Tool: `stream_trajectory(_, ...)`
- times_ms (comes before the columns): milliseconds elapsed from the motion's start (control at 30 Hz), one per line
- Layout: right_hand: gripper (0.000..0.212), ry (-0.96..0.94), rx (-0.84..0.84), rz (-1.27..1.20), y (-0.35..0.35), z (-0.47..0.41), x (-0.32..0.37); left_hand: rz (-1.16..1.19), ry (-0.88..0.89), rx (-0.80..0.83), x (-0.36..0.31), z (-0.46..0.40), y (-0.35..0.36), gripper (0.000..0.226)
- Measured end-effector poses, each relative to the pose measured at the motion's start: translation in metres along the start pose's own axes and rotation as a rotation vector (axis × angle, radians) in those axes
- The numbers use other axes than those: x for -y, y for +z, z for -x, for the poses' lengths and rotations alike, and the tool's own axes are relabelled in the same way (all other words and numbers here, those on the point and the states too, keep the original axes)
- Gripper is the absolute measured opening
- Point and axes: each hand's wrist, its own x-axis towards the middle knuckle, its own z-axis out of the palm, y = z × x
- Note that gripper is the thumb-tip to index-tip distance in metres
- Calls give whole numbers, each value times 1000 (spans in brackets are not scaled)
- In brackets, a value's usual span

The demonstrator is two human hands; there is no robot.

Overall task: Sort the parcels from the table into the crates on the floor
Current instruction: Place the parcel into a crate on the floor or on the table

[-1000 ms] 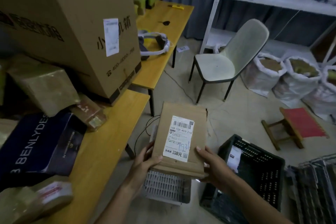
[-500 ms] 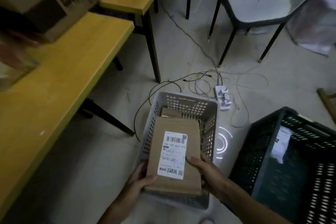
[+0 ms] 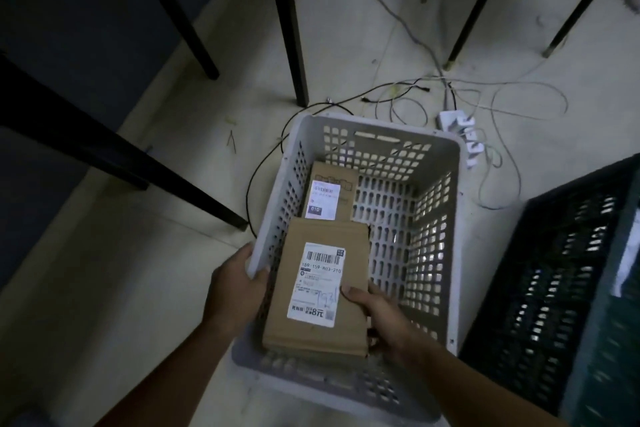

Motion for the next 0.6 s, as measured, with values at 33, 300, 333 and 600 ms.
stream_trajectory(33,43,3,2,-7,1,-9,-3,-29,9,13,3,-7,3,42)
stream_trajectory(300,52,39,-51,-109,2,-54,-23,-156,36,-58,17,-28,14,41)
stream_trajectory(333,46,14,-67,-97,5,-55,-24,-158,42,-56,18,-30,14,41)
stream_trajectory(600,55,-46,-104,-256,42,-67,-42,-181,80,-66,24,-36,15,43)
